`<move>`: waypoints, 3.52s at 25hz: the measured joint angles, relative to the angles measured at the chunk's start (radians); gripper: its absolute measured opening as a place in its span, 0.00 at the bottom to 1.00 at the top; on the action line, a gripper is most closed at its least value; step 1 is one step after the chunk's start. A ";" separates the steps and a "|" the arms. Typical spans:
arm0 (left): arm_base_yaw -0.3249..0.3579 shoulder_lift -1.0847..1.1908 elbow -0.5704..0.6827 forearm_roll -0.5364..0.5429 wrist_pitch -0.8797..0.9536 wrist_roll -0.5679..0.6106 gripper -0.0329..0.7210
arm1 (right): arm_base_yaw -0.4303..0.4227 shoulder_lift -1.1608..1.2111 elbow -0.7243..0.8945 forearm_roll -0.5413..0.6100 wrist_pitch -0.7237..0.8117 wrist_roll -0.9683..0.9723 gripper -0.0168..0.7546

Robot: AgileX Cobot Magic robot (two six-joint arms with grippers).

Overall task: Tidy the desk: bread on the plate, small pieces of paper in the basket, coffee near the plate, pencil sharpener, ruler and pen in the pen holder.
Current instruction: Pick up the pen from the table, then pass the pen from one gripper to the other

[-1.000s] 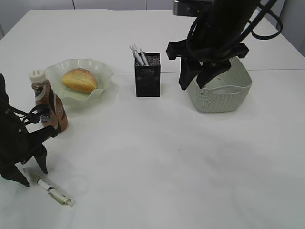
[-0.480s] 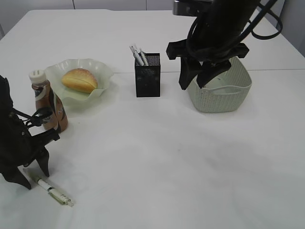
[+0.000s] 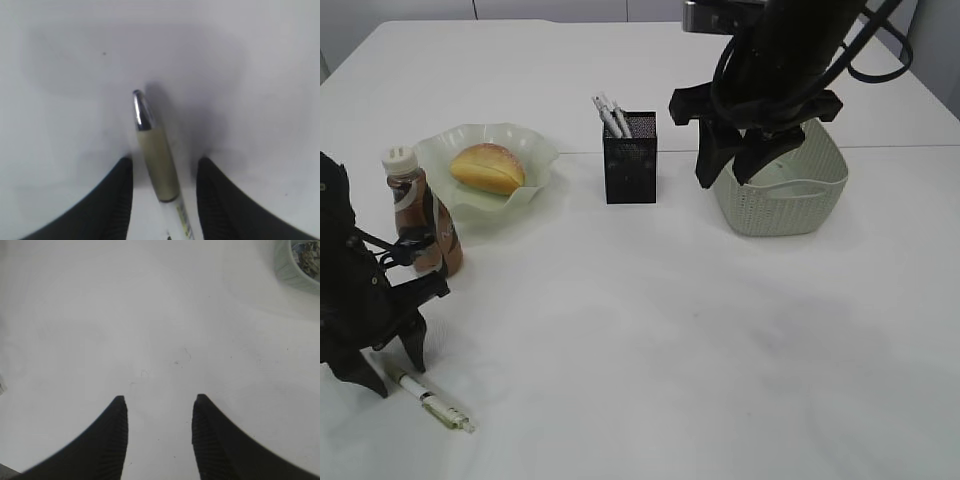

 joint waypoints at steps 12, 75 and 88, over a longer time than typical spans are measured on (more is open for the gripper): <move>-0.042 0.014 -0.010 0.007 0.017 0.009 0.13 | 0.000 0.000 0.000 -0.002 0.000 -0.004 0.47; -0.048 -0.378 0.005 -0.077 0.425 0.122 0.13 | 0.000 0.000 0.005 -0.041 0.000 -0.017 0.47; -0.048 -0.397 0.005 -0.192 0.410 0.215 0.13 | 0.000 -0.192 0.462 -0.102 -0.462 -0.058 0.47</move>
